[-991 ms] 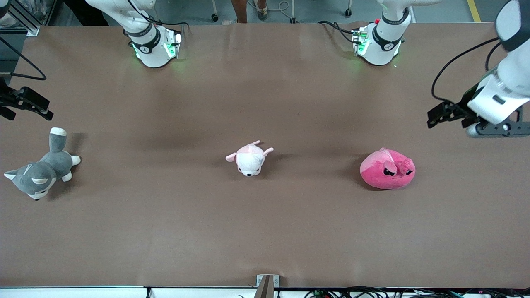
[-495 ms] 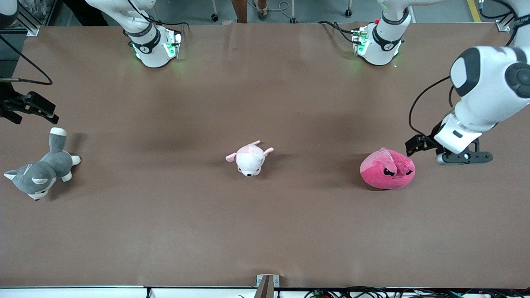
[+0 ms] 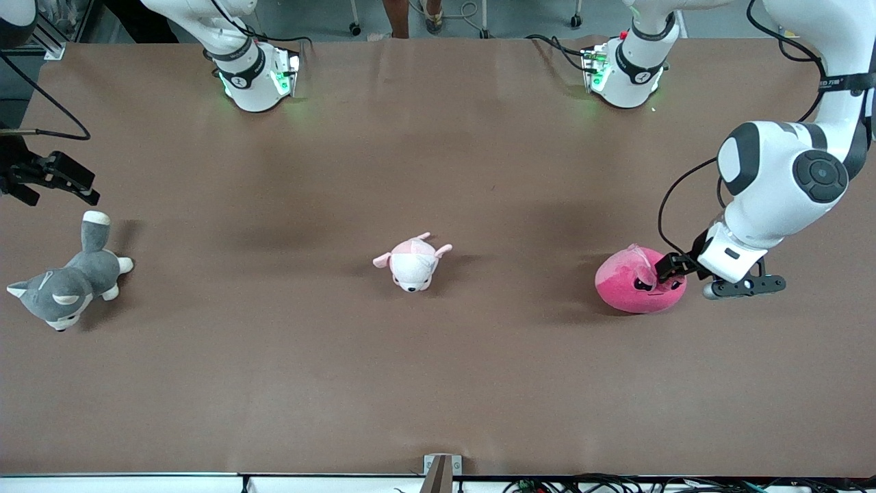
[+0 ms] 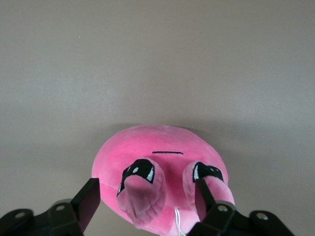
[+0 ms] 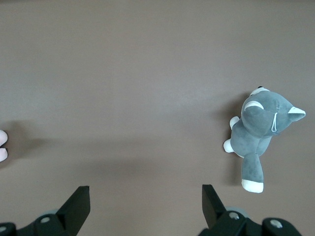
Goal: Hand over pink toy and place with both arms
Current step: 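Grasp the pink plush with the left gripper and lift it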
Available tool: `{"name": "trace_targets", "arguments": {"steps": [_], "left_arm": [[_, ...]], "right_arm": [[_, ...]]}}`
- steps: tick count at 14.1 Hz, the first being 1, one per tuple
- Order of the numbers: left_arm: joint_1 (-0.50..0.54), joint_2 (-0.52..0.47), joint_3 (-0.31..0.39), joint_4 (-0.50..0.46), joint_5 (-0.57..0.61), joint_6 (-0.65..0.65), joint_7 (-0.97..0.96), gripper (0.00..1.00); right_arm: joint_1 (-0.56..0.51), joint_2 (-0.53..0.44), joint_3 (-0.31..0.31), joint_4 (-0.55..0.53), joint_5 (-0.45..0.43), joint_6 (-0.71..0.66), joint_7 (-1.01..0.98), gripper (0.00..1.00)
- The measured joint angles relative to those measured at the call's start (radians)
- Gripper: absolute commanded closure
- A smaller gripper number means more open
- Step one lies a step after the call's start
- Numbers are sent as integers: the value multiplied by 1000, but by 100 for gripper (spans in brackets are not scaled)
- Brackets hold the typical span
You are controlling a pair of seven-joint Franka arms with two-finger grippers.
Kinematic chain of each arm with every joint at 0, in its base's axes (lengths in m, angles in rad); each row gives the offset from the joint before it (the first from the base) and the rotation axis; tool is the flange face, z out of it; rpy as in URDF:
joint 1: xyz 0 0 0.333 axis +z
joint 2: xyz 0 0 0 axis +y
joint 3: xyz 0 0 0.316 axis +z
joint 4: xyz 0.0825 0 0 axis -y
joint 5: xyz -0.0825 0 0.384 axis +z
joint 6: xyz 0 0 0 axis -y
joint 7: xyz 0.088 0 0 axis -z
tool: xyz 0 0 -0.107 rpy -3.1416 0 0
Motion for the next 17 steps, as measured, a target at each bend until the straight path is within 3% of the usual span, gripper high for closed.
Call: {"name": "trace_targets", "arguments": {"steps": [4, 6, 13, 17], "left_arm": [[0, 19, 0, 0, 0, 7, -3, 78], [0, 19, 0, 1, 0, 7, -4, 93], [-12, -3, -30, 28, 0, -4, -41, 100], [-21, -28, -116, 152, 0, -153, -170, 100]], "right_arm": [[0, -3, 0, 4, 0, 3, -2, 0], [0, -3, 0, 1, 0, 2, -2, 0], [1, -47, 1, 6, 0, -41, -4, 0], [1, -50, 1, 33, 0, -42, -4, 0]]}}
